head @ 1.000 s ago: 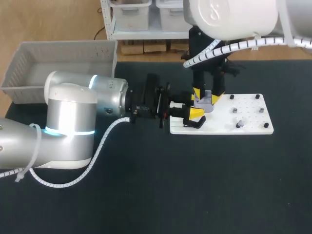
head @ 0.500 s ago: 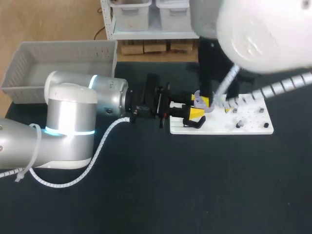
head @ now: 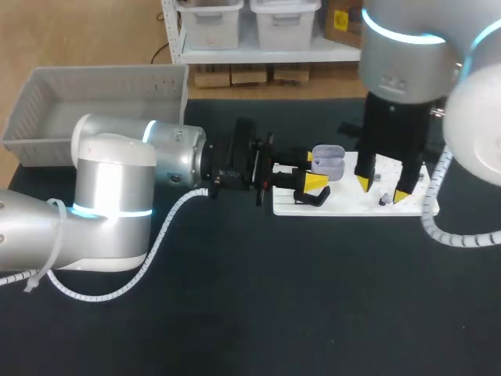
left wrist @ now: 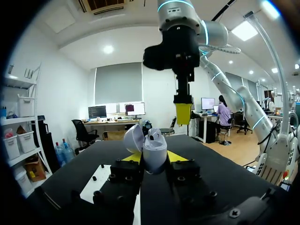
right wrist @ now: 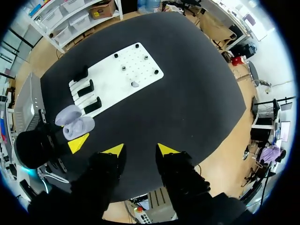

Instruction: Pick up each earbud case from the left stands, insert the matching earbuds, close the lid, and place the case in the box.

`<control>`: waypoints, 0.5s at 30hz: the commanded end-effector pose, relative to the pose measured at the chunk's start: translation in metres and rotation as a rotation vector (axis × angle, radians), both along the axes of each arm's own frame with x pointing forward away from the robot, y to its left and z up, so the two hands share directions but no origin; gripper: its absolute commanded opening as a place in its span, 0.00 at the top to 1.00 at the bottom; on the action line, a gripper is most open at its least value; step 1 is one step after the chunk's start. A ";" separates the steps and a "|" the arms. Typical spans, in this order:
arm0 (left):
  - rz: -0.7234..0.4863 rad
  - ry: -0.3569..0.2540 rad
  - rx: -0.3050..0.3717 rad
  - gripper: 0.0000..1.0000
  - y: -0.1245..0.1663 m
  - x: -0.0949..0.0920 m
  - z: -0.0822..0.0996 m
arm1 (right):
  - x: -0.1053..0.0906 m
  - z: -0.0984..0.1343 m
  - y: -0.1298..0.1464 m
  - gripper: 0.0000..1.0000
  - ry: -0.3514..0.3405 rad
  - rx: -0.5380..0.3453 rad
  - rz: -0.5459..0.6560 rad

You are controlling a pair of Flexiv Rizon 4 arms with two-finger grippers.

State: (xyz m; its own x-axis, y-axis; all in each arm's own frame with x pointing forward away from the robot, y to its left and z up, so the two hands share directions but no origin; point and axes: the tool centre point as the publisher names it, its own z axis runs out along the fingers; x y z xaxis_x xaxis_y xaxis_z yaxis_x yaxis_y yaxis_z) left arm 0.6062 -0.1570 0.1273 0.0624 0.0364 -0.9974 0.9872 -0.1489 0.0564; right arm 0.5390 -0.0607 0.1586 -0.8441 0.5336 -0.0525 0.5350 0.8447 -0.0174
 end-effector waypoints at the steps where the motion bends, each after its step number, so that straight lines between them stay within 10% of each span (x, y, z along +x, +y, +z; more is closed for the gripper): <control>1: 0.005 -0.002 -0.002 1.00 0.000 -0.001 -0.001 | 0.011 -0.020 -0.011 0.62 -0.031 0.065 -0.002; 11: 0.005 -0.002 -0.002 1.00 0.000 -0.001 -0.001 | 0.026 -0.048 -0.032 0.66 0.002 0.088 -0.062; 14: 0.005 -0.002 -0.002 1.00 0.000 -0.001 -0.001 | 0.029 -0.051 -0.036 0.54 0.017 0.113 -0.081; 15: 0.005 -0.002 -0.002 1.00 0.000 -0.001 -0.001 | 0.030 -0.051 -0.036 0.31 0.019 0.115 -0.085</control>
State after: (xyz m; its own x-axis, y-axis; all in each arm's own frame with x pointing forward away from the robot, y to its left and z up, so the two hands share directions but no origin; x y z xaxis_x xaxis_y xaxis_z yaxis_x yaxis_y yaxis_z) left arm 0.6062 -0.1570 0.1273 0.0624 0.0364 -0.9974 0.9872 -0.1489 0.0564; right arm 0.5652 -0.0920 0.1089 -0.7954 0.6059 0.0144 0.6055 0.7935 0.0603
